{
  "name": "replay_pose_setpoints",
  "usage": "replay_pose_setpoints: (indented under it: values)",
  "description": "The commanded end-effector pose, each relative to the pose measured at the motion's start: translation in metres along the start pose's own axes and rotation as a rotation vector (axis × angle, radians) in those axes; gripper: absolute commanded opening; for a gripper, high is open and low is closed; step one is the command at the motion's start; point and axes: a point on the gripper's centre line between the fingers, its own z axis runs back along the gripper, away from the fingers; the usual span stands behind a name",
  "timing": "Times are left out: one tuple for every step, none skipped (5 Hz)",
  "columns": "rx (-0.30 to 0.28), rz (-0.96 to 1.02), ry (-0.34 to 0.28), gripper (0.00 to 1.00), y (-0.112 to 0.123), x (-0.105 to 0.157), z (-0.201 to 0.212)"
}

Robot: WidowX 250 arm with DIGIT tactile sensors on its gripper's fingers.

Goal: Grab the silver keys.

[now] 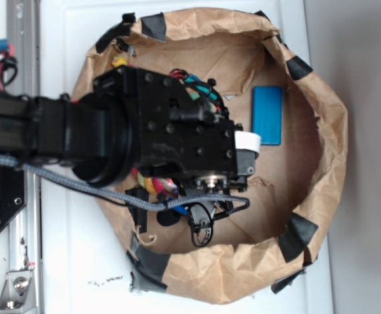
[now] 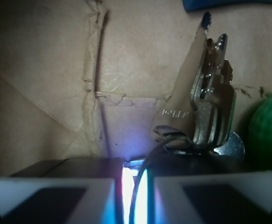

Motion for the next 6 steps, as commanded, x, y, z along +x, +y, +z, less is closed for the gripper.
replay_pose_setpoints:
  values:
    - [-0.006,0.012,-0.039,0.0,0.005,0.007,0.013]
    - [0.031,0.107,-0.067,0.0,0.013,0.022,0.043]
    - [-0.177,0.286,-0.027,0.0,0.035,0.036,0.09]
    - [-0.281,0.195,-0.066,0.0,0.038,0.027,0.126]
    - [-0.288,0.083,-0.112,0.0,0.035,0.015,0.129]
    - [-0.249,0.088,-0.11,0.0,0.033,0.019,0.121]
